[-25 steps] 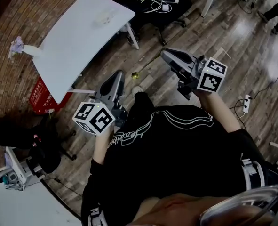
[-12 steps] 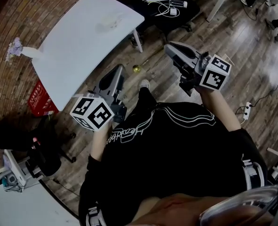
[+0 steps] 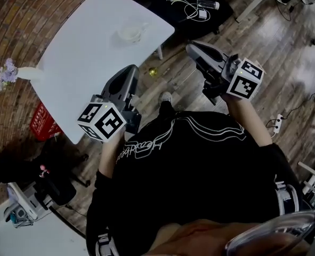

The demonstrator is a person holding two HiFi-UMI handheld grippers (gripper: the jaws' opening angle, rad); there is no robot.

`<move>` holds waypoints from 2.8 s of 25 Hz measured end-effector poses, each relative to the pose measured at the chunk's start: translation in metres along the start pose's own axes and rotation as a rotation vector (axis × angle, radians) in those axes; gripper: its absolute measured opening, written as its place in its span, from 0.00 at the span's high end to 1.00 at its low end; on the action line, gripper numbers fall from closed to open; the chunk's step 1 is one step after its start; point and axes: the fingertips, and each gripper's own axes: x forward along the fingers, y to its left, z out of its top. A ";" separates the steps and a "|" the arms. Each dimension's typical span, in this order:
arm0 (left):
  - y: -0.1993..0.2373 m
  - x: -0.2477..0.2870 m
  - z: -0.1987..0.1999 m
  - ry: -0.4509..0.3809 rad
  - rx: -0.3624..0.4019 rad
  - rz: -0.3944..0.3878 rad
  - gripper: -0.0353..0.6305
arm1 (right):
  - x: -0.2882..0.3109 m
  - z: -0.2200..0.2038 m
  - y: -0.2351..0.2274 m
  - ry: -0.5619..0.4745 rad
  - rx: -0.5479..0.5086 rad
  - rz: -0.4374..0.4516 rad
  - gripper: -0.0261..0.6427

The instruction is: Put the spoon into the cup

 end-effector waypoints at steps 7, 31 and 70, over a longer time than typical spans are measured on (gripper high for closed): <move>0.066 0.033 0.035 0.021 -0.020 0.009 0.94 | 0.062 0.015 -0.041 -0.006 -0.005 -0.025 0.96; 0.188 0.111 0.063 0.106 -0.095 0.028 0.94 | 0.165 0.016 -0.156 0.019 0.024 -0.112 0.96; 0.251 0.100 0.052 0.096 -0.200 0.100 0.94 | 0.213 -0.085 -0.222 0.240 0.029 -0.215 0.96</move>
